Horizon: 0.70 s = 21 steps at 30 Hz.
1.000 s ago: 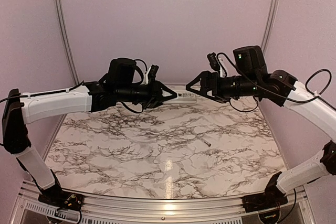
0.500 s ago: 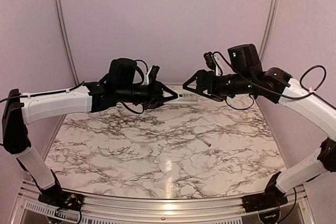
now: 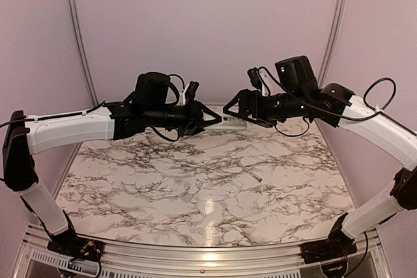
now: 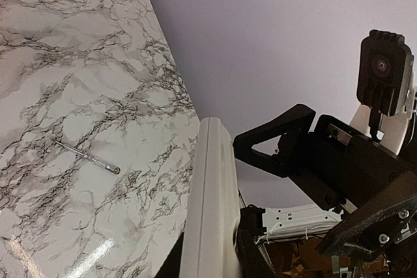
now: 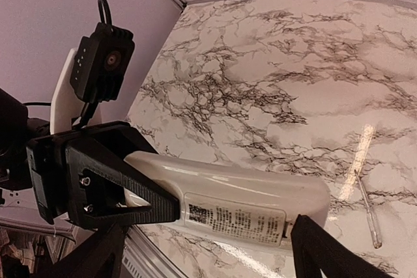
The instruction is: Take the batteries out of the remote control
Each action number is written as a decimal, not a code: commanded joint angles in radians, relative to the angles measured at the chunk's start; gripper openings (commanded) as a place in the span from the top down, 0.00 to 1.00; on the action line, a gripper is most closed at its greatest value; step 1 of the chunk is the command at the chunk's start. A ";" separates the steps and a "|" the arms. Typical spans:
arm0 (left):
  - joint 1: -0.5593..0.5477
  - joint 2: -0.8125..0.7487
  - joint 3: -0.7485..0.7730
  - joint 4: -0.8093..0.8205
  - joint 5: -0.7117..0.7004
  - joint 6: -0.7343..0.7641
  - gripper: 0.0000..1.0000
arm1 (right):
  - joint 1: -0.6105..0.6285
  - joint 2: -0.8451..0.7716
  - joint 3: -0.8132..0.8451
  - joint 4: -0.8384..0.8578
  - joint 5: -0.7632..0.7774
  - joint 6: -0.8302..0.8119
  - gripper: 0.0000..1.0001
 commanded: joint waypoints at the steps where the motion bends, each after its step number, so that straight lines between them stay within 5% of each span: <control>1: -0.006 0.010 0.028 0.054 0.017 -0.002 1.00 | 0.009 0.007 0.034 -0.001 0.010 -0.015 0.13; 21: -0.012 0.005 0.019 0.141 0.059 -0.013 1.00 | 0.006 0.012 -0.004 0.022 -0.012 -0.015 0.13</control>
